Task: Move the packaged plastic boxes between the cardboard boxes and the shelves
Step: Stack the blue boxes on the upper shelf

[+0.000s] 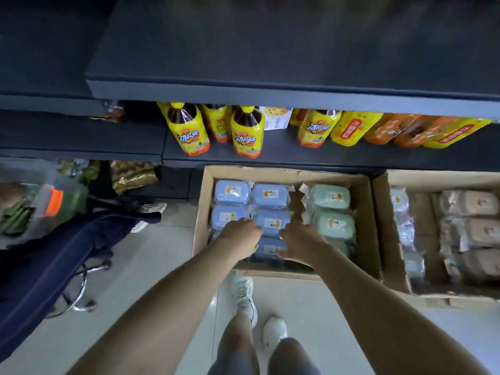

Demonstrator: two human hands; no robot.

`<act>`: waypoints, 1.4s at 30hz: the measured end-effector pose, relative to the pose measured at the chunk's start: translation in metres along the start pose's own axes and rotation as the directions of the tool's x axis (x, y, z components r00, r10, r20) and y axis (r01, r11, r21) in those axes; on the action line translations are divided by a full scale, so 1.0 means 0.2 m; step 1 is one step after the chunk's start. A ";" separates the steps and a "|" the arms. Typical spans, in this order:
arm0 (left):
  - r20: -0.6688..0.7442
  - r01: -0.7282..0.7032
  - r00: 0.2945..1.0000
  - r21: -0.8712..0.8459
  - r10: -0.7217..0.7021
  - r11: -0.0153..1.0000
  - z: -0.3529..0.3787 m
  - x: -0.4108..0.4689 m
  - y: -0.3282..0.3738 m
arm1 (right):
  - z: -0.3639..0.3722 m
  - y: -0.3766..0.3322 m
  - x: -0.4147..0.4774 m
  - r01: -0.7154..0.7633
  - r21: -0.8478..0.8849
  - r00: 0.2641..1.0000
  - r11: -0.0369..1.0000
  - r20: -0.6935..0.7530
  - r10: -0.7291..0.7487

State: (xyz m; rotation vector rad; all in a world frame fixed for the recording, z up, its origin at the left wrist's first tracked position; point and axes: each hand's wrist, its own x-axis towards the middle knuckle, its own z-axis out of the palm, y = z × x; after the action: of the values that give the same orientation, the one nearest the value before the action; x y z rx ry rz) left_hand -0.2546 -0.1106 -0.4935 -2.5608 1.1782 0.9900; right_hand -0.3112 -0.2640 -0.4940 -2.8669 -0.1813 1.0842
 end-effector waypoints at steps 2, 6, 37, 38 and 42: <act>0.017 0.007 1.000 -0.026 -0.007 1.000 0.11 0.09 -0.05 | 0.08 0.02 0.11 -0.022 0.037 0.999 0.999 0.036 0.020; 0.049 0.030 0.998 -0.071 -0.027 0.997 0.32 0.24 -0.13 | 0.28 0.08 0.27 -0.082 0.103 0.991 0.991 0.110 0.071; 0.052 0.353 0.904 -0.653 -0.425 0.670 0.74 0.83 -0.21 | 1.08 0.17 0.88 -0.601 0.786 0.654 -0.143 0.587 0.477; 0.051 0.372 0.891 -0.652 -0.451 0.660 0.74 0.86 -0.18 | 1.09 0.18 0.88 -0.587 0.793 0.661 -0.164 0.586 0.469; 0.098 0.426 0.860 -0.679 -0.501 0.598 0.72 0.97 -0.09 | 1.12 0.22 0.86 -0.550 0.810 0.686 -0.202 0.576 0.445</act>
State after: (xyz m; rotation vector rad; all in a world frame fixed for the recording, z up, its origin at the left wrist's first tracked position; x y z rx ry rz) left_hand -0.2221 -0.1635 -0.7276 -3.2360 0.0434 1.3324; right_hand -0.3281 -0.2781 -0.7795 -1.3857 1.3642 0.7551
